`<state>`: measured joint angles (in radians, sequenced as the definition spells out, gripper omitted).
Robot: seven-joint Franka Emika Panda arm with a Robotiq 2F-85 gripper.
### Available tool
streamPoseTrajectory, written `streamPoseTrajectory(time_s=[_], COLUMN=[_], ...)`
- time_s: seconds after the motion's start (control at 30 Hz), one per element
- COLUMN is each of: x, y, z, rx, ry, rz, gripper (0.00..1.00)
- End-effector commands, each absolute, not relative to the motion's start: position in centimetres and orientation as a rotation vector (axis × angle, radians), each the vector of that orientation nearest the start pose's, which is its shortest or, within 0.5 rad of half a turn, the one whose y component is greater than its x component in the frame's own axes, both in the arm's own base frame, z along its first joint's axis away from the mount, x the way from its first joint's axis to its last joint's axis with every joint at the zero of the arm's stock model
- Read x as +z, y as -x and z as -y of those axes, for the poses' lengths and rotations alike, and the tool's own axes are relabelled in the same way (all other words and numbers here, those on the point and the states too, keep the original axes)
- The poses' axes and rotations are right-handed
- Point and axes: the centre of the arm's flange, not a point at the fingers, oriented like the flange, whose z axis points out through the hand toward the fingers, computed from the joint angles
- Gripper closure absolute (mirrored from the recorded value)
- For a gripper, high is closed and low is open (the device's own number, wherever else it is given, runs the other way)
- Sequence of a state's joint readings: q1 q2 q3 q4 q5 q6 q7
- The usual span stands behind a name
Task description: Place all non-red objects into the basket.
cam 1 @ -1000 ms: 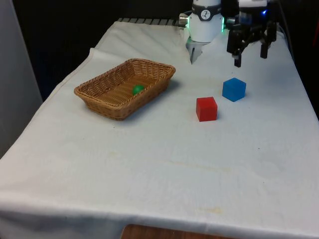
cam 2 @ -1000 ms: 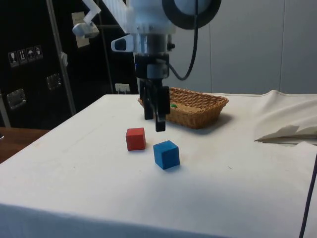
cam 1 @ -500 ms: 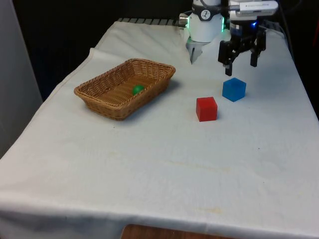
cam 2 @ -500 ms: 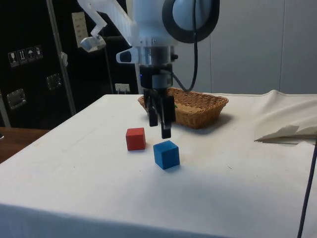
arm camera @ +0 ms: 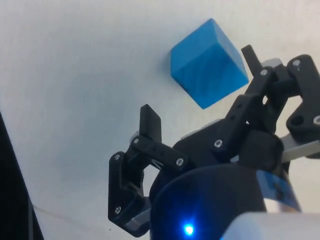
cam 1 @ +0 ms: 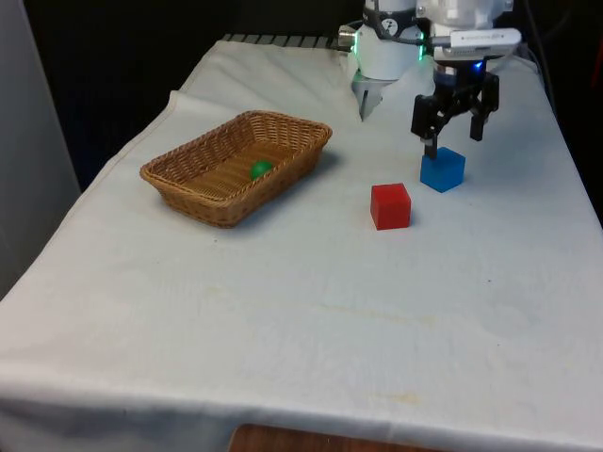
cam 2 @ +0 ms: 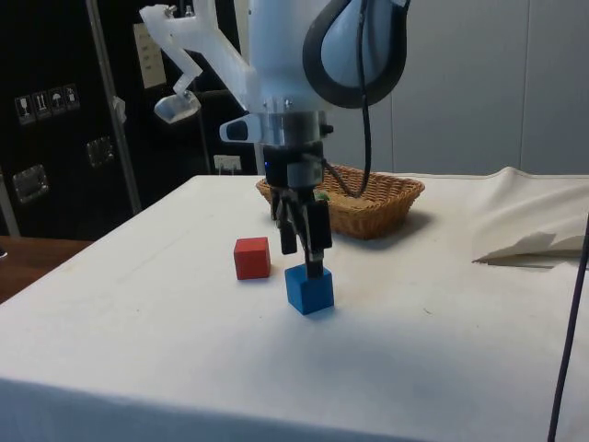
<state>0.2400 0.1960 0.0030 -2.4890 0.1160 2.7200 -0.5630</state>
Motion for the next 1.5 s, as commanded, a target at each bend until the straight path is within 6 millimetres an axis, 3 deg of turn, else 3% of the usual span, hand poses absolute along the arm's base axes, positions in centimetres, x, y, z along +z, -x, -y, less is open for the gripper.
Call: streamPoseTrajectory(time_s=[0.0,0.87,1.47], x=[21.4,17.8,17.7], y=[-46.4,-46.6,-46.6], z=[-11.1,-10.5,-10.1], rx=[-0.064,-0.059,-0.044], ry=[2.908,2.885,2.886], rz=[1.066,1.152,1.144], gripper=[0.0,0.0,0.0])
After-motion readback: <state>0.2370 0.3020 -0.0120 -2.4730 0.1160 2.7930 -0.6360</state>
